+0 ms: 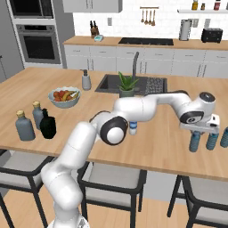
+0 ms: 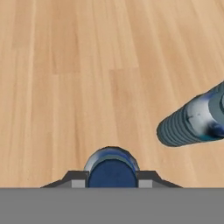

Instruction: Move the plastic bottles in the middle to the plastics group, and the glass bottles in the middle to the glass group.

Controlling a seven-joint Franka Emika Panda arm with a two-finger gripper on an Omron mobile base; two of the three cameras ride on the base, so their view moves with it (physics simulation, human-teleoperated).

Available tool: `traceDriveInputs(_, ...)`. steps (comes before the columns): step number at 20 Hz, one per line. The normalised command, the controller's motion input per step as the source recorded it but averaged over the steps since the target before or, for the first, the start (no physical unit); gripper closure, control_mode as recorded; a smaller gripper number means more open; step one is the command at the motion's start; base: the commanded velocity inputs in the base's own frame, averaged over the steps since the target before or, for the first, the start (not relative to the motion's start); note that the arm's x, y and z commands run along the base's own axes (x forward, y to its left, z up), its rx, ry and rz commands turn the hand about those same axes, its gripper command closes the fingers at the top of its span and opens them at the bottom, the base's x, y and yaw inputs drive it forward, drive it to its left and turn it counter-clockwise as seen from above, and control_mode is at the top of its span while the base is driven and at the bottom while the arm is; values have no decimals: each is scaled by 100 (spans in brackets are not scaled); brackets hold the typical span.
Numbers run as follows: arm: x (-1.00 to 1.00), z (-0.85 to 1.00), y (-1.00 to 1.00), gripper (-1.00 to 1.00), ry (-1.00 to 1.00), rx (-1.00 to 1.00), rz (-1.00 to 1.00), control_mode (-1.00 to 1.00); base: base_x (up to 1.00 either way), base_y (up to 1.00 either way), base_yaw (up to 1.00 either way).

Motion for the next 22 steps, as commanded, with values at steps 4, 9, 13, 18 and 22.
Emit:
traceDriveInputs(4,0,-2,0,100,0,3,0,-100,0,0,0)
traceDriveInputs(9,0,-6,0,100,-7,0,0,-100,0,0,0)
traceDriveInputs(13,19,0,0,100,-10,0,0,-100,0,0,0)
traceDriveInputs(18,19,0,0,100,-3,0,0,-100,0,0,0)
traceDriveInputs(22,11,-14,-2,100,0,0,0,-100,0,0,0)
